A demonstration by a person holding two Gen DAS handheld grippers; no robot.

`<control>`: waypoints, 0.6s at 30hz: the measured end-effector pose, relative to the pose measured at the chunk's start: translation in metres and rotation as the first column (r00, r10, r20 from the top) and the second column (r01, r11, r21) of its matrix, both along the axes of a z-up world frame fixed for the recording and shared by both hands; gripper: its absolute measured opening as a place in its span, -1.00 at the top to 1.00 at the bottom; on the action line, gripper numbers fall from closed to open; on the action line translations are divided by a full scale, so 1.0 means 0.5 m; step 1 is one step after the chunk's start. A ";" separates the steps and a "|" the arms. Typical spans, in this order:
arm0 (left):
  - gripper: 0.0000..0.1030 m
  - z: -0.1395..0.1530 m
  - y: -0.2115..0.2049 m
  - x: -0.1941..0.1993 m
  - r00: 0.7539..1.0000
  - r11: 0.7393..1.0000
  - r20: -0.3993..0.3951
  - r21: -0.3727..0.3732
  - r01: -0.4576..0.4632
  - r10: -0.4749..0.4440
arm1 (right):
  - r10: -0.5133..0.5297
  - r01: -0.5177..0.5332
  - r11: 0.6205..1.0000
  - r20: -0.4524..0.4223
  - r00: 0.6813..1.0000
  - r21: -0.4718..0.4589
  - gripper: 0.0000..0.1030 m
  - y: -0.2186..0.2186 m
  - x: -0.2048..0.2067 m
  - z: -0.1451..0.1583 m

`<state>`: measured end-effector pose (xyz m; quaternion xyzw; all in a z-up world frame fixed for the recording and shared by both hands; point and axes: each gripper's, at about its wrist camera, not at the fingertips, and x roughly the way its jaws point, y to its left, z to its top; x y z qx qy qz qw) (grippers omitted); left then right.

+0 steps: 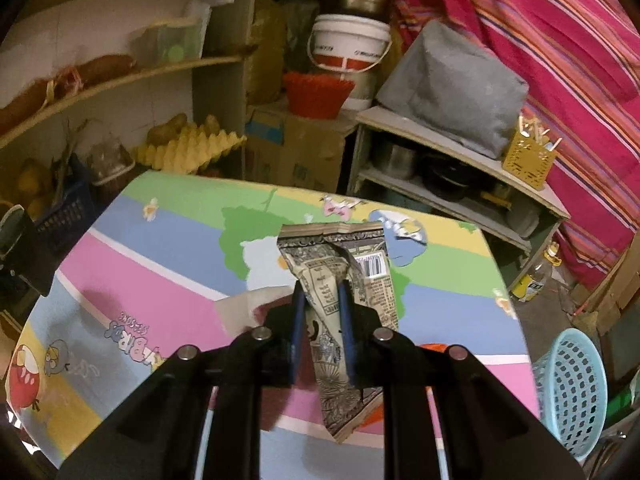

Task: Collect trash
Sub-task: 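Carry the black cup and silver pouch to the basket and open both grippers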

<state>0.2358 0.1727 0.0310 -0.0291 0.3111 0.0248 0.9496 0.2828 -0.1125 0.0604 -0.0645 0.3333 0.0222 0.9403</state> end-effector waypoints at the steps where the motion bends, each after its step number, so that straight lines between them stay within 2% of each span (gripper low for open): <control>1: -0.38 0.003 -0.011 0.000 1.000 1.000 0.001 0.000 0.006 -0.006 | -0.006 0.006 1.000 0.004 1.000 0.005 0.67 -0.013 -0.004 0.004; 11: -0.38 0.025 -0.152 0.013 0.996 0.996 0.003 -0.012 0.085 -0.085 | -0.083 0.082 0.996 0.025 0.996 0.042 0.67 -0.178 -0.047 0.021; 18: -0.38 0.033 -0.288 0.029 0.988 0.987 -0.008 -0.018 0.157 -0.157 | -0.161 0.158 0.985 0.032 0.987 0.063 0.67 -0.330 -0.083 0.023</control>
